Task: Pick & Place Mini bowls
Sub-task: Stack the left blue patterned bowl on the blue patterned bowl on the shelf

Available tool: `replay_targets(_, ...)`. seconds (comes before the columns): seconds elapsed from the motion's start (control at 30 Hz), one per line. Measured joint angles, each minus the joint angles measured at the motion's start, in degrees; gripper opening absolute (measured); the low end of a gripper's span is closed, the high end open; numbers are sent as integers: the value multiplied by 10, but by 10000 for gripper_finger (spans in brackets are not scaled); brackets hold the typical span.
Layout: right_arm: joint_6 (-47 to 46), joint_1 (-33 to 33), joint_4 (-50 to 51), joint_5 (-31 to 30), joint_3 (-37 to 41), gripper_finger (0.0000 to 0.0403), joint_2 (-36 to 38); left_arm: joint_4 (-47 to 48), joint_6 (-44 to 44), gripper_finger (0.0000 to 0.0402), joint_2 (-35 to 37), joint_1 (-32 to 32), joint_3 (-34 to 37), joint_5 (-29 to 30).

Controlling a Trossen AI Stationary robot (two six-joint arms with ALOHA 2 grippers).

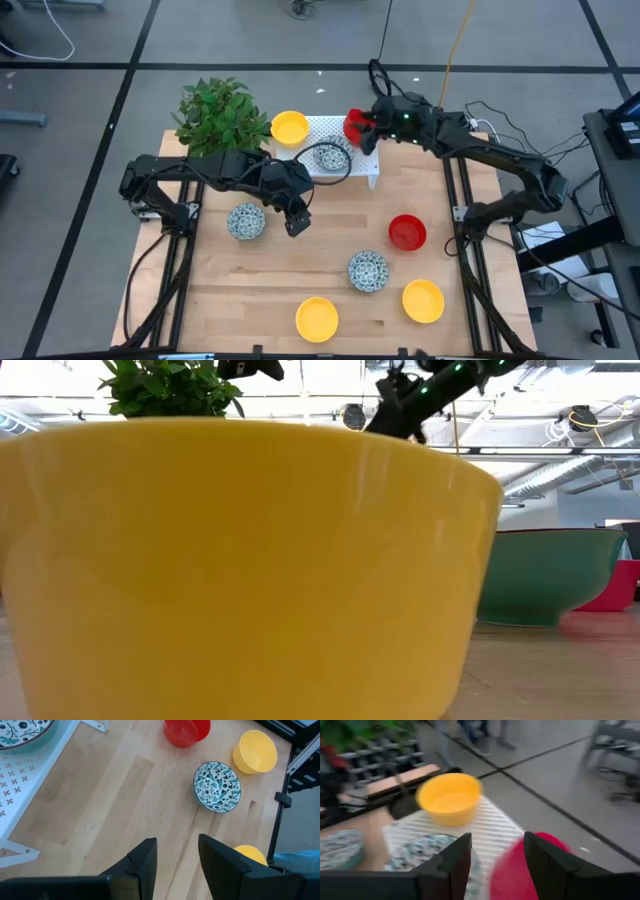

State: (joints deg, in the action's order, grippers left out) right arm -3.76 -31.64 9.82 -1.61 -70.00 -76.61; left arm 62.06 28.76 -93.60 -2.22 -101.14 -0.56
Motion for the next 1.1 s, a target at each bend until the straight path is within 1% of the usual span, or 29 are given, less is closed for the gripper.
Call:
replay_targets(0.17, 51, -3, 101, -175, 0, 165, 36, 6, 0, 145, 0, 0, 0, 0)
replay_targets(0.2, 57, -5, 117, -199, 0, 165, 38, 7, 0, 145, 0, 0, 0, 0)
replay_targets(0.27, 58, -7, 153, -225, 0, 168, 36, 9, 0, 145, 0, 0, 0, 0)
replay_targets(0.33, 46, -10, 182, -226, 1, 171, 25, 9, 1, 145, 0, 0, 0, 0)
replay_targets(0.43, 21, -10, 190, -223, 16, 173, 4, 9, 2, 145, 0, 0, 0, 0)
replay_targets(0.53, 8, -10, 178, -216, 25, 173, -14, 9, 12, 145, 0, -2, 0, 0)
replay_targets(0.63, -4, -10, 171, -191, 26, 174, -33, 9, 17, 145, 0, -4, 0, 0)
replay_targets(0.77, -6, -10, 132, -172, 26, 174, -50, 9, 19, 145, 0, -9, 0, 0)
replay_targets(0.9, -7, -10, 105, -161, 26, 174, -59, 13, 20, 145, 0, -14, 0, 0)
replay_targets(1.0, -12, -10, 108, -161, 26, 175, -58, 13, 21, 145, 0, -19, 0, 0)
replay_targets(1.1, -12, -8, 127, -161, 26, 176, -42, 13, 22, 145, 0, -24, 0, 0)
